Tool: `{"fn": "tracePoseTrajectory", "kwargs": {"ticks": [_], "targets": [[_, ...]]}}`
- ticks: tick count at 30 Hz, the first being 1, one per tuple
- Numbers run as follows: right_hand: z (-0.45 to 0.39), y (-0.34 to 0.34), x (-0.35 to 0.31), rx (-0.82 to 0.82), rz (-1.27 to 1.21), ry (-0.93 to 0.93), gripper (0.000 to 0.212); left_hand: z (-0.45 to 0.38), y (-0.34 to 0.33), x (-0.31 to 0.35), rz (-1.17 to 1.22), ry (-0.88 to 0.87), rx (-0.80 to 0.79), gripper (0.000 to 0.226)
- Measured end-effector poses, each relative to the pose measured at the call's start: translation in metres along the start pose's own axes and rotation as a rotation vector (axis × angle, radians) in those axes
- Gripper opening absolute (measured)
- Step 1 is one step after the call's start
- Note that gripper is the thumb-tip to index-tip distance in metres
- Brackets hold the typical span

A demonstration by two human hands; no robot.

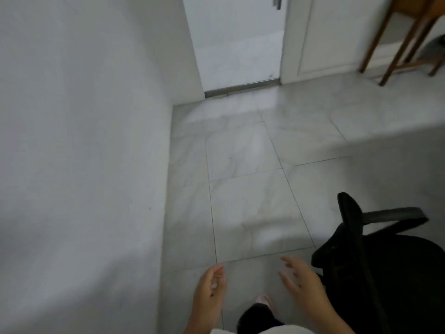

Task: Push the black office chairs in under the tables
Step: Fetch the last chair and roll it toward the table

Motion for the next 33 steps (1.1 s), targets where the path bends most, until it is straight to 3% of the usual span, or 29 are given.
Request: {"fn": "tracePoseTrajectory", "kwargs": {"ticks": [8,11,14,17,20,23,25,29,33], "targets": [[-0.032,0.084,-0.012,0.532,-0.216,-0.105,0.033,-0.119,-0.079,0.107,-0.096,-0.266,-0.473,0.023],[-0.019,0.095,0.004,0.805,-0.210,-0.233,0.036,-0.142,-0.125,0.136,-0.234,-0.450,-0.703,0.017],[0.002,0.093,0.020,0.987,-0.166,-0.503,0.039,-0.153,-0.171,0.164,-0.332,-0.718,-0.939,0.019],[0.025,0.073,0.032,0.972,-0.184,-0.771,0.048,-0.150,-0.210,0.196,-0.414,-1.189,-1.092,0.021],[0.044,0.048,0.035,0.767,-0.079,-1.043,0.060,-0.144,-0.246,0.209,-0.532,-1.691,-1.243,0.040],[0.058,0.031,0.042,0.918,0.028,-1.126,0.052,-0.143,-0.278,0.188,-1.002,-1.795,-1.656,0.052],[0.058,0.031,0.044,0.962,0.078,-1.217,0.050,-0.145,-0.295,0.173,-1.130,-1.861,-1.757,0.051],[0.054,0.039,0.052,0.960,0.156,-1.273,0.047,-0.150,-0.316,0.163,-1.040,-2.013,-1.762,0.048],[0.058,0.050,0.074,1.018,0.220,-1.262,0.045,-0.145,-0.331,0.171,-0.719,-2.148,-1.706,0.044]]}}
Point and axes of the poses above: each hand's wrist, its own z-axis away from the middle knuckle, its own y-axis out of the back of the hand, x = y × z, the point moved 1 cm from there along -z, towards the middle knuckle, and after that the axes turned 9 degrees about -y, right-handed, at the moved point
